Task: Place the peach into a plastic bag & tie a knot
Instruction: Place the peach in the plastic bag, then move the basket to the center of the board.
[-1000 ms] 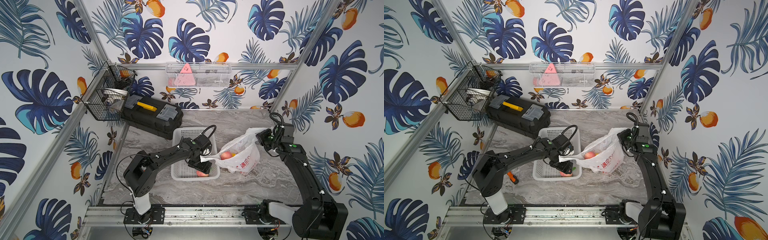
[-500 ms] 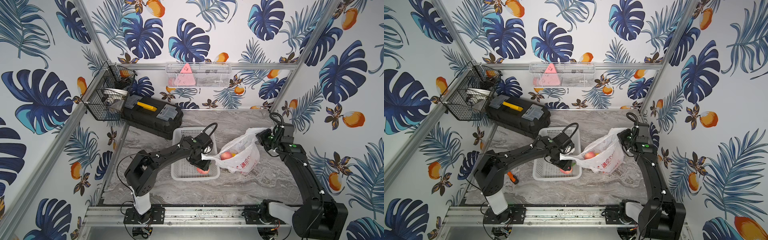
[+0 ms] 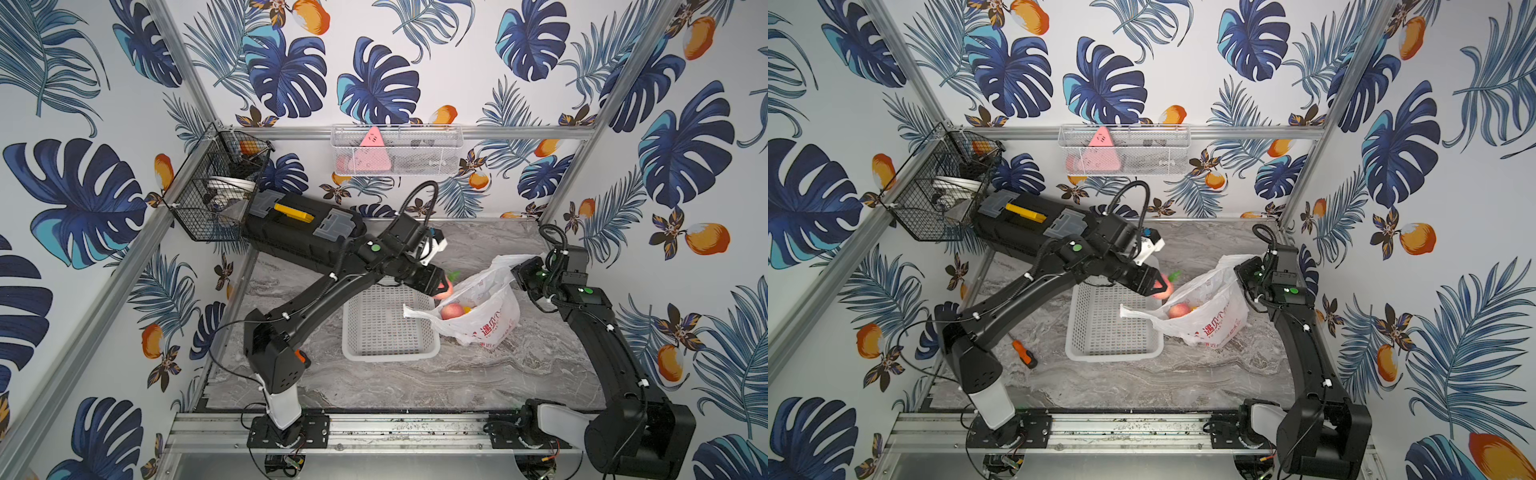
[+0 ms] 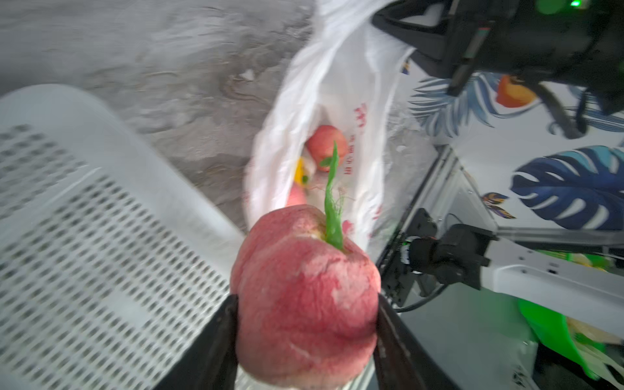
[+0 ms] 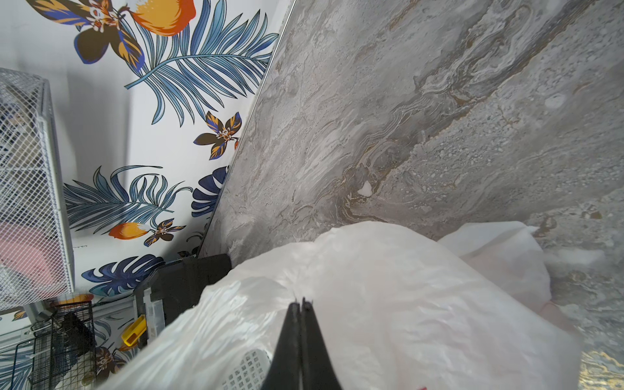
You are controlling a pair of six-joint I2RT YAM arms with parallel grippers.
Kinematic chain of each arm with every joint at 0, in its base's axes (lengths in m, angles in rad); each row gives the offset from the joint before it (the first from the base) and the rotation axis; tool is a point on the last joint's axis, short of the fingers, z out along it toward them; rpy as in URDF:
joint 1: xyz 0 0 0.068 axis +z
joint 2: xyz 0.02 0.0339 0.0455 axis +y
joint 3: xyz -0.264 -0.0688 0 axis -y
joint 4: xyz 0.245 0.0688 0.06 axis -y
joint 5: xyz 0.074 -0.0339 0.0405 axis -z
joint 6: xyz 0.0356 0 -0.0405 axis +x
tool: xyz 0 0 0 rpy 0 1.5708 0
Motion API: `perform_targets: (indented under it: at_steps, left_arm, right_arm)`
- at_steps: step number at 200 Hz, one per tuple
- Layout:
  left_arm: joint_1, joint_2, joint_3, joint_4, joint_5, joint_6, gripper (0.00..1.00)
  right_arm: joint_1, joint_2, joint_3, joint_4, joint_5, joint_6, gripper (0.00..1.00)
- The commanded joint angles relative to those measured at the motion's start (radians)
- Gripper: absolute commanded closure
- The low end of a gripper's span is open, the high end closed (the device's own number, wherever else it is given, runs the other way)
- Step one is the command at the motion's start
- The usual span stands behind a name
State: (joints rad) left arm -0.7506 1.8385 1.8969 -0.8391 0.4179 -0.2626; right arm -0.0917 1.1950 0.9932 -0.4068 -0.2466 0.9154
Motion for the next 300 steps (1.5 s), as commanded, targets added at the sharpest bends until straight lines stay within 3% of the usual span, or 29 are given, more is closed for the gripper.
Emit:
perform_targets:
  at_steps: [1,45,77,102,128,148,173,206,227,251,300]
  left_arm:
    - [-0.046,0.11,0.091,0.038,0.079,-0.003,0.43]
    - [-0.056,0.261,0.153,0.019,0.073,0.008,0.42]
    - [-0.079,0.298,0.152,-0.011,0.06,0.034,0.3]
    - [-0.062,0.263,0.187,-0.078,-0.028,0.069,0.2]
    - [-0.02,0.15,0.213,-0.096,-0.026,0.062,0.14]
    - [0.0,0.019,0.118,-0.088,-0.053,0.059,0.14]
    - [0.058,-0.155,-0.111,-0.102,-0.203,0.049,0.16]
    - [0.242,-0.342,-0.419,-0.129,-0.403,0.051,0.17]
    - [0.384,-0.404,-0.577,-0.086,-0.464,0.057,0.17]
    - [0.483,-0.38,-0.653,-0.003,-0.413,0.04,0.17]
    - [0.491,-0.231,-0.706,0.125,-0.284,0.007,0.29]
  right_arm:
    - [0.001,-0.009,0.002,-0.005,0.01,-0.004,1.0]
    - [0.001,-0.017,-0.006,-0.005,0.017,-0.008,1.0]
    - [0.001,-0.012,-0.007,0.003,0.015,-0.006,1.0]
    - [0.001,-0.012,-0.004,-0.001,0.021,-0.01,1.0]
    - [0.001,-0.011,-0.005,0.0,0.023,-0.011,1.0]
    - [0.001,-0.007,0.004,0.002,0.018,-0.022,1.0]
    - [0.001,0.007,0.031,-0.016,0.008,-0.048,1.0]
    - [0.001,0.007,0.034,-0.023,0.009,-0.058,1.0]
    - [0.001,0.01,0.024,-0.014,0.001,-0.054,1.0]
    - [0.003,0.017,0.018,-0.001,-0.015,-0.046,1.0]
    - [0.004,0.014,0.027,-0.01,-0.022,-0.05,1.0]
